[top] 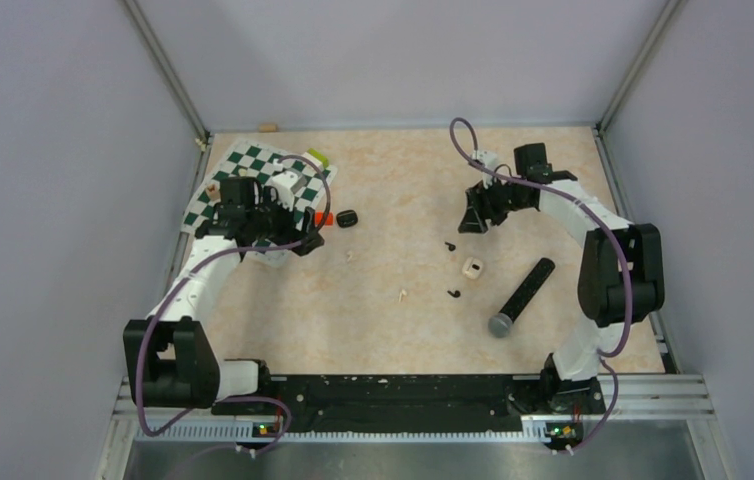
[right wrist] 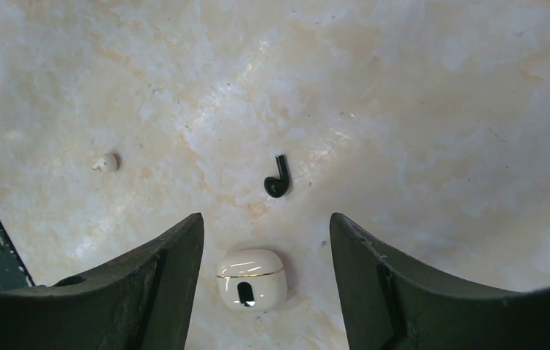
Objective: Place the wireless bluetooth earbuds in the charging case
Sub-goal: Pick up the charging case at the center of the board.
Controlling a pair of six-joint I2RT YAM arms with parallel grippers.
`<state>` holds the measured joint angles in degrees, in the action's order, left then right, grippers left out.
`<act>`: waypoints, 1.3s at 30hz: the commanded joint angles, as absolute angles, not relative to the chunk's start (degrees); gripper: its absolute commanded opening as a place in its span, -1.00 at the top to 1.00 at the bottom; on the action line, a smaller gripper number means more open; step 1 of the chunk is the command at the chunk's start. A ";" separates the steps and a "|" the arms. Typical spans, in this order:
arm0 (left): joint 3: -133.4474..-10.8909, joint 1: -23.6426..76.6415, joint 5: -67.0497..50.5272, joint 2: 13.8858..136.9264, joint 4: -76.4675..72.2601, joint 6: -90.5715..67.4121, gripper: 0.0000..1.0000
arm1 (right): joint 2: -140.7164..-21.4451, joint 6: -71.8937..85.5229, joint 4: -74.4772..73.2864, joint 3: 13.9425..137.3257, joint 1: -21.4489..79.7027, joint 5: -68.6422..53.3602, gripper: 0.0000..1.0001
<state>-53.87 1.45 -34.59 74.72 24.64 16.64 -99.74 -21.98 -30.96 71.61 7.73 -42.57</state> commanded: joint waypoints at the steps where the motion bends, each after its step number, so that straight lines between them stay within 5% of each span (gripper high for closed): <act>1: -55.02 1.58 -34.10 72.38 22.41 16.25 -0.97 | -97.74 -27.55 -32.41 71.53 7.55 -37.03 -0.29; 9: -55.11 1.60 -33.84 72.83 22.72 16.26 -0.97 | -102.87 -38.05 -43.82 74.04 10.15 -31.49 -0.38; 13: -55.06 1.61 -33.78 72.34 22.69 16.25 -0.98 | -98.58 -42.79 -39.17 68.94 13.32 -25.01 -0.54; 27: -55.11 1.60 -33.83 73.68 22.70 16.33 -0.97 | -87.95 -57.74 -36.56 59.78 16.34 -19.24 -0.66; 39: -55.09 1.53 -33.30 73.56 22.64 16.27 -0.97 | -92.31 -57.20 -31.46 57.30 21.16 -10.00 -0.75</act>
